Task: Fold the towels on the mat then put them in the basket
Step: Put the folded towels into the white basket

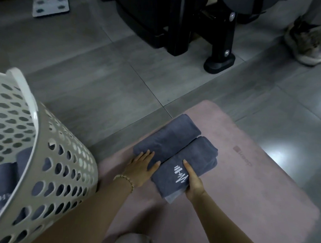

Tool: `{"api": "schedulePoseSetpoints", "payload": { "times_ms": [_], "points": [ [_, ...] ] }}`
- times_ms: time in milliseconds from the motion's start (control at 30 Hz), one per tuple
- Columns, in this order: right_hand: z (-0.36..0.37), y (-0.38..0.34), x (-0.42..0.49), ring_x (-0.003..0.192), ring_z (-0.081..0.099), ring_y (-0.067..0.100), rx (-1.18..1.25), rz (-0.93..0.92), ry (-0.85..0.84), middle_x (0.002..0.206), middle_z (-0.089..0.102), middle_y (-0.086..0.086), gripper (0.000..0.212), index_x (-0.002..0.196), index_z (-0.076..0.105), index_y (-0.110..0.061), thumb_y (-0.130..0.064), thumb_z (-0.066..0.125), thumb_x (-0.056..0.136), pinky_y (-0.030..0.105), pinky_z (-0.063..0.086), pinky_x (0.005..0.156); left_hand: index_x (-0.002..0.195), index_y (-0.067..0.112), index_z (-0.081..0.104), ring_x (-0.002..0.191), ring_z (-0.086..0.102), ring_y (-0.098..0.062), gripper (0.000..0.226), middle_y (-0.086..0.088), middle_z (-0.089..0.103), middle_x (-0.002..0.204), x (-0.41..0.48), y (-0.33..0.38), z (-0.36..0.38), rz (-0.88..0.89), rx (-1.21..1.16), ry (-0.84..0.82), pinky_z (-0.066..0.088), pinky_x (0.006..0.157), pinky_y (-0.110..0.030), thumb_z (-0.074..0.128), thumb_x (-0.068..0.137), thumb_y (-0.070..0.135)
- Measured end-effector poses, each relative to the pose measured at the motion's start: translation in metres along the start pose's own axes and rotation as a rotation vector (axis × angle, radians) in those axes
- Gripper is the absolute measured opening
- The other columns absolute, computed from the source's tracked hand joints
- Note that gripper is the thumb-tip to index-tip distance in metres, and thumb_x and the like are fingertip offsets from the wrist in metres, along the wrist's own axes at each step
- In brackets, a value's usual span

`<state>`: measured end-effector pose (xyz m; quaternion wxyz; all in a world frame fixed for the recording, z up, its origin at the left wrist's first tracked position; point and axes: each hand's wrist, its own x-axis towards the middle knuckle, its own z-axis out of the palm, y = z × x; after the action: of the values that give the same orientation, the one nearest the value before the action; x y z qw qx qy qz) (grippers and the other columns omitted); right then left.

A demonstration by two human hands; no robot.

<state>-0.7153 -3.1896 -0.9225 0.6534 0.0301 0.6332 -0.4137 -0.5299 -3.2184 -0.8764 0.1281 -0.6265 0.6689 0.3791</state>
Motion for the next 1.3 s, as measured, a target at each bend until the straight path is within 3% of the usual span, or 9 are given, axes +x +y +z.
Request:
{"api": "schedulePoseSetpoints", "payload": {
  "times_ms": [200, 533, 667, 767, 833, 900, 1000, 1067, 1300],
  "points": [
    [0.002, 0.002, -0.003, 0.093, 0.068, 0.029, 0.069, -0.06, 0.07, 0.107, 0.071, 0.01, 0.122, 0.116, 0.06, -0.007, -0.051, 0.091, 0.007, 0.036, 0.057, 0.069, 0.152, 0.024, 0.006, 0.147, 0.002, -0.013, 0.067, 0.005, 0.002, 0.16, -0.011, 0.008, -0.001, -0.023, -0.07, 0.051, 0.005, 0.119, -0.032, 0.02, 0.097, 0.058],
    [-0.002, -0.054, -0.086, 0.097, 0.068, 0.028, -0.045, -0.229, -0.145, 0.105, 0.072, 0.009, 0.105, 0.118, 0.06, -0.009, -0.05, 0.092, 0.027, 0.038, 0.055, 0.079, 0.145, 0.016, 0.033, 0.136, 0.033, -0.02, 0.055, -0.005, 0.038, 0.148, -0.074, 0.029, -0.061, 0.168, -0.153, 0.41, 0.023, 0.11, -0.025, 0.037, 0.098, 0.045],
    [0.024, -0.093, -0.144, 0.095, 0.069, 0.026, -0.13, -0.34, -0.234, 0.104, 0.072, 0.008, 0.072, 0.115, 0.063, -0.007, -0.039, 0.084, 0.055, 0.034, 0.054, 0.076, 0.143, 0.016, 0.037, 0.135, 0.034, -0.019, 0.054, -0.002, 0.041, 0.147, -0.12, 0.029, -0.109, 0.276, -0.109, 0.559, 0.024, 0.111, -0.026, 0.038, 0.098, 0.046],
    [0.056, -0.116, -0.191, 0.09, 0.071, 0.022, -0.233, -0.42, -0.333, 0.1, 0.074, 0.006, 0.075, 0.115, 0.065, -0.009, -0.042, 0.087, 0.052, 0.035, 0.054, 0.08, 0.139, 0.018, 0.043, 0.133, 0.038, -0.018, 0.064, 0.0, 0.046, 0.143, -0.163, 0.018, -0.144, 0.336, -0.098, 0.682, 0.027, 0.112, -0.031, 0.031, 0.088, 0.056],
    [0.084, -0.125, -0.228, 0.081, 0.072, 0.018, -0.296, -0.46, -0.427, 0.092, 0.075, 0.003, 0.048, 0.109, 0.067, -0.012, -0.036, 0.079, 0.07, 0.033, 0.054, 0.075, 0.138, 0.021, 0.044, 0.132, 0.039, -0.015, 0.069, 0.002, 0.047, 0.141, -0.194, 0.0, -0.164, 0.346, -0.058, 0.773, 0.029, 0.111, -0.031, 0.028, 0.086, 0.061],
    [0.114, -0.13, -0.261, 0.083, 0.072, 0.019, -0.352, -0.471, -0.51, 0.094, 0.075, 0.005, 0.04, 0.108, 0.067, -0.011, -0.033, 0.075, 0.075, 0.033, 0.054, 0.075, 0.138, 0.021, 0.044, 0.13, 0.04, -0.015, 0.075, 0.003, 0.049, 0.139, -0.227, -0.026, -0.18, 0.325, -0.034, 0.847, 0.029, 0.11, -0.03, 0.021, 0.082, 0.067],
    [0.166, -0.121, -0.305, 0.097, 0.069, 0.022, -0.475, -0.483, -0.626, 0.105, 0.073, 0.006, 0.063, 0.115, 0.065, -0.012, -0.04, 0.082, 0.062, 0.035, 0.053, 0.086, 0.139, 0.021, 0.043, 0.13, 0.04, -0.015, 0.087, 0.001, 0.048, 0.139, -0.274, -0.082, -0.189, 0.235, -0.032, 0.896, 0.027, 0.109, -0.027, 0.016, 0.077, 0.076],
    [0.201, -0.104, -0.329, 0.099, 0.069, 0.022, -0.523, -0.462, -0.704, 0.105, 0.073, 0.005, 0.062, 0.114, 0.065, -0.013, -0.04, 0.083, 0.061, 0.034, 0.053, 0.086, 0.14, 0.023, 0.042, 0.129, 0.041, -0.015, 0.094, 0.001, 0.048, 0.14, -0.305, -0.125, -0.185, 0.156, -0.063, 0.915, 0.027, 0.108, -0.026, 0.012, 0.073, 0.082],
    [0.319, 0.001, -0.363, 0.102, 0.067, 0.025, -0.695, -0.334, -0.899, 0.108, 0.071, 0.009, 0.058, 0.118, 0.063, -0.01, -0.036, 0.079, 0.068, 0.036, 0.052, 0.091, 0.139, 0.026, 0.042, 0.13, 0.041, -0.014, 0.08, 0.002, 0.048, 0.141, -0.393, -0.272, -0.138, -0.197, -0.084, 0.979, 0.024, 0.109, -0.028, 0.015, 0.079, 0.07]
  ]
}}
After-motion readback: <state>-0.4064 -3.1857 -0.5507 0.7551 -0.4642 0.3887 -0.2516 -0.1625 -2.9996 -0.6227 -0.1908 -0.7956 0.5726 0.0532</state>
